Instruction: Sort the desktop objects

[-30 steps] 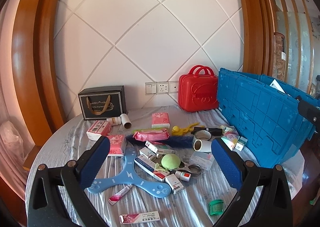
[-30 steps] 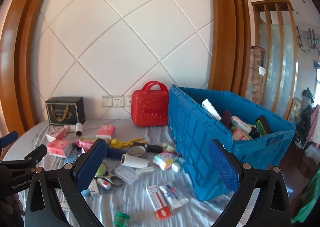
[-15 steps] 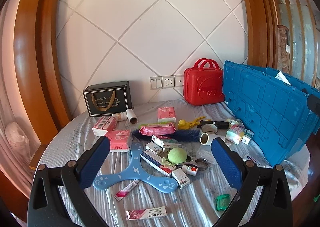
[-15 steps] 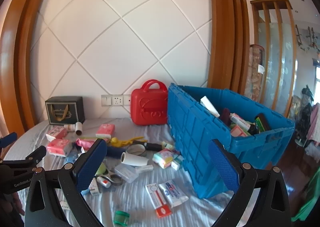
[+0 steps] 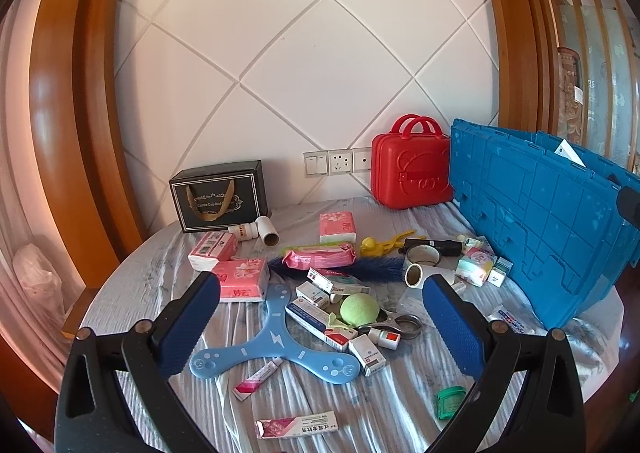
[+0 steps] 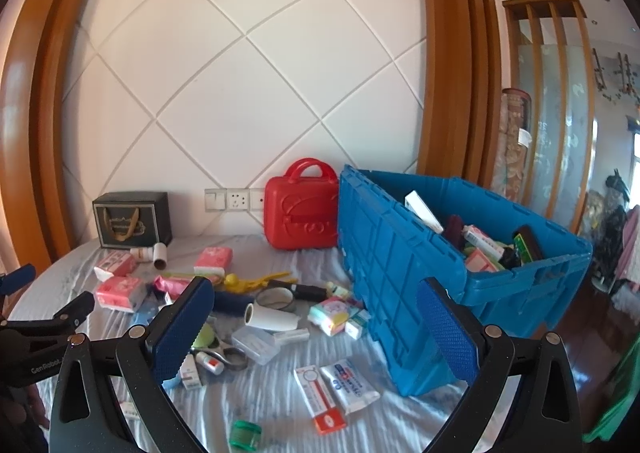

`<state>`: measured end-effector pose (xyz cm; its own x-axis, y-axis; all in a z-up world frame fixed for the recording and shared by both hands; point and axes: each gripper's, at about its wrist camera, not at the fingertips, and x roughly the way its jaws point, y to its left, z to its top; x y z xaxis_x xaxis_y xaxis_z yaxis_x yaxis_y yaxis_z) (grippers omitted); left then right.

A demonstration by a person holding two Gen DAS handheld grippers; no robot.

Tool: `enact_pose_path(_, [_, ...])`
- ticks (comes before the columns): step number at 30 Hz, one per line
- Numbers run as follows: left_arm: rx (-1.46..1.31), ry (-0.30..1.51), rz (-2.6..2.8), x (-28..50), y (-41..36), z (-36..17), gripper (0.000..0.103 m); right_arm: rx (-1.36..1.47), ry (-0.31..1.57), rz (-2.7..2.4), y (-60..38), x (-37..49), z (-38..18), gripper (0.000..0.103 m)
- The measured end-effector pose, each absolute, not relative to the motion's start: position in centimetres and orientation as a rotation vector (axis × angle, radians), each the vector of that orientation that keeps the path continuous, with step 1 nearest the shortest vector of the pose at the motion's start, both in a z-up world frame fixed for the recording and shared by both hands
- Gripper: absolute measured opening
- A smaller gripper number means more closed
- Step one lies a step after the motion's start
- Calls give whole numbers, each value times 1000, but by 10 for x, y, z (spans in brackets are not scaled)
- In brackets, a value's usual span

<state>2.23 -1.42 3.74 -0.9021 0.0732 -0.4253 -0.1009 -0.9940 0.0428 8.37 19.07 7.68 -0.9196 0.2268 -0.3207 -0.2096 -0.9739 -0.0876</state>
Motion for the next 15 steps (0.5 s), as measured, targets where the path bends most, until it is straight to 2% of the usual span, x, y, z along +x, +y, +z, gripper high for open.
enact_pose_path(15, [-657,116,2980,22,-12,38,103,-490,-100,2873,190,84,76,103])
